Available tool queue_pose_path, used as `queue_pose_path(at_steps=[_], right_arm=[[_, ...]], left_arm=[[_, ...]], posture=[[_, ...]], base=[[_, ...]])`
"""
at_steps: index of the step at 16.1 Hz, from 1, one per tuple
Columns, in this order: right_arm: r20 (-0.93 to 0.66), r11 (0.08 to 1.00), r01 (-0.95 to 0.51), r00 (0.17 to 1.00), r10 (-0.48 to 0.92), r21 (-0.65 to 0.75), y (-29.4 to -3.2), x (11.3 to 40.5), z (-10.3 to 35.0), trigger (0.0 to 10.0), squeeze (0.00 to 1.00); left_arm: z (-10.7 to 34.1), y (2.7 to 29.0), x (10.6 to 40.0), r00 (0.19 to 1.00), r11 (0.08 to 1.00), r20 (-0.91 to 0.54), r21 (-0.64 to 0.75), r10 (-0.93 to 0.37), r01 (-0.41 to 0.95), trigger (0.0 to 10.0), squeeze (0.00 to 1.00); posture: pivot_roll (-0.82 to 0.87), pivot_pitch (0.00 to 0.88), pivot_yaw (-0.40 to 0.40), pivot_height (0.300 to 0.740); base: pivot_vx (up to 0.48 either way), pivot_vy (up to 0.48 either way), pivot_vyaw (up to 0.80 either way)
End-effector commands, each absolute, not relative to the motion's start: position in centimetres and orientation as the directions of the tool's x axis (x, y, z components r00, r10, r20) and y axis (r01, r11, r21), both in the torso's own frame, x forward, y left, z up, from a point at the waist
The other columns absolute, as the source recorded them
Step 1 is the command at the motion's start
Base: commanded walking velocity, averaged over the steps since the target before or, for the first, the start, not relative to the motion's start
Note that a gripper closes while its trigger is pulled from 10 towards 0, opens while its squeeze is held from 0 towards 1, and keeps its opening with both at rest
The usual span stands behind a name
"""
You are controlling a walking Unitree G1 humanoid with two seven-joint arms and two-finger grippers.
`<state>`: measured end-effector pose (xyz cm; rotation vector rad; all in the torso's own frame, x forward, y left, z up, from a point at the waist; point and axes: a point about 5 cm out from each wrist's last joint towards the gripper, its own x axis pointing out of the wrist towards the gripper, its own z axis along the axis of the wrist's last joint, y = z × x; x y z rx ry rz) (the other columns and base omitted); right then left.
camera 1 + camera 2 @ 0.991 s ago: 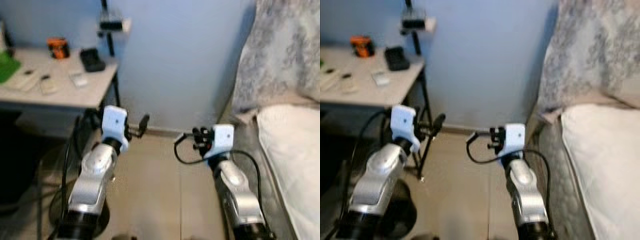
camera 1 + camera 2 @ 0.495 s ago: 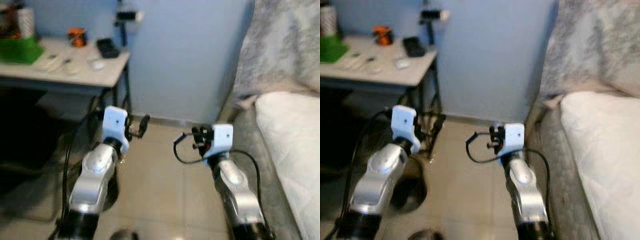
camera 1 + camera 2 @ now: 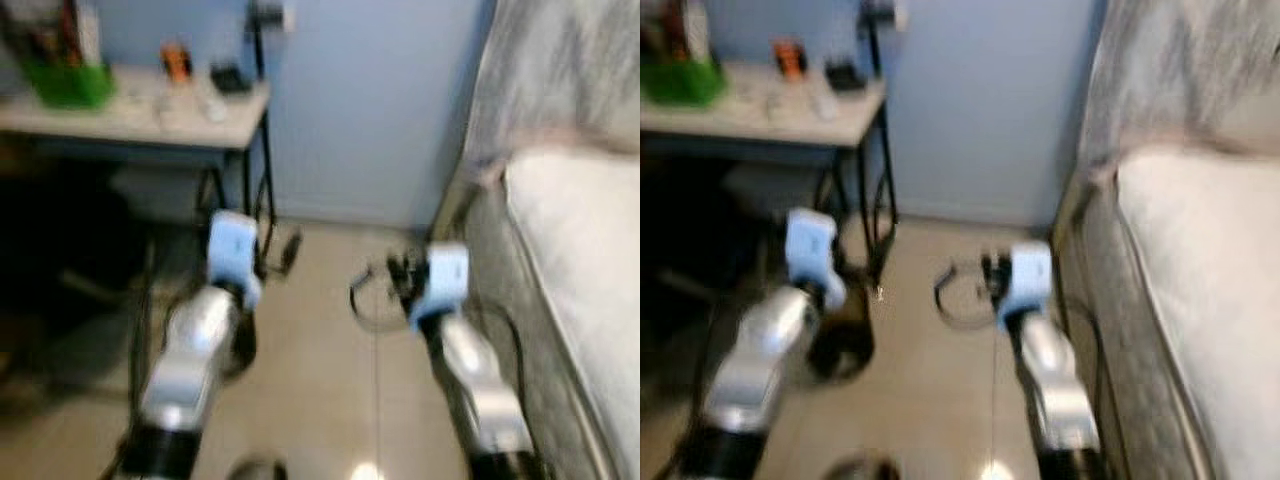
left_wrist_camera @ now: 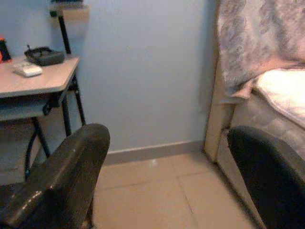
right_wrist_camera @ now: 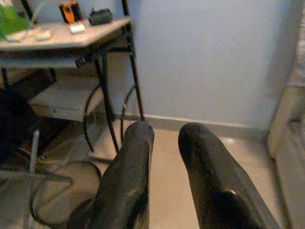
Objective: Clean up the room
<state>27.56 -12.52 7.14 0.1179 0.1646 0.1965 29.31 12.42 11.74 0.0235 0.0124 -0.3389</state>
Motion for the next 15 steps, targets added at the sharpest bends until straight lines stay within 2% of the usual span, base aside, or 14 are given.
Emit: queue_pose_path(at_steps=[1,3,4,5,6,7,8,9,15], right_arm=[[-0.115,0.972,-0.175,0.974,0.194,0.154,-12.6,27.7,7.9,10.0,0.0],[-0.064,0.979,-0.086,0.993,0.099,0.186,-13.8,26.6,8.2,10.0,0.0],[-0.071,0.978,-0.017,0.997,0.032,0.206,-14.8,25.9,7.8,10.0,0.0],[-0.092,0.971,0.022,0.996,0.0,0.236,-15.3,25.5,7.4,10.0,0.0],[-0.096,0.974,0.034,0.995,-0.013,0.225,-15.5,25.5,7.2,10.0,1.0],[-0.1,0.973,0.043,0.995,-0.021,0.226,-15.6,25.5,7.1,10.0,1.0],[-0.096,0.974,0.049,0.995,-0.028,0.222,-15.8,25.6,7.1,10.0,1.0],[-0.098,0.977,0.047,0.995,-0.027,0.207,-16.1,25.3,6.8,10.0,1.0],[-0.09,0.985,0.021,0.996,-0.005,0.174,-15.8,25.8,6.6,10.0,1.0]], left_arm=[[11.8,12.6,29.3,0.943,0.943,-0.02,0.032,-0.331,0.331,10.0,0.0],[10.7,14.5,28.5,0.975,0.976,-0.042,-0.001,-0.22,0.22,10.0,0.0],[9.3,16.4,27.9,0.989,0.994,-0.102,-0.046,-0.106,0.101,10.0,0.0],[8.2,17.6,27.3,0.988,0.998,-0.145,-0.057,-0.048,0.041,10.0,0.0],[7.6,18.1,26.7,0.987,0.998,-0.15,-0.041,-0.057,0.052,10.0,0.0],[7.6,18.3,26.3,0.989,0.998,-0.13,-0.014,-0.067,0.066,10.0,0.38],[8.1,18.2,25.8,0.99,0.994,-0.083,-0.007,-0.11,0.11,10.0,1.0],[8.3,17.8,25.5,0.987,0.989,-0.07,0.017,-0.145,0.146,10.0,1.0],[8.3,18.3,25.4,0.991,0.993,-0.056,0.009,-0.118,0.119,10.0,1.0]], posture=[[-0.02,0.0,0.006,0.74],[-0.02,0.0,0.01,0.74],[-0.02,0.0,0.01,0.74],[-0.01,0.0,0.011,0.74],[-0.02,0.0,0.014,0.74],[-0.01,0.0,0.011,0.74],[0.0,0.0,0.009,0.74],[0.01,0.0,0.01,0.74],[0.02,0.0,0.007,0.74]], base=[[0.0,0.0,0.0],[0.0,0.0,0.0],[0.0,0.0,0.0],[0.0,0.0,0.0],[0.0,0.0,0.0],[0.0,0.0,0.0],[0.0,0.0,0.0],[0.0,0.0,0.0],[0.0,0.0,0.0]])
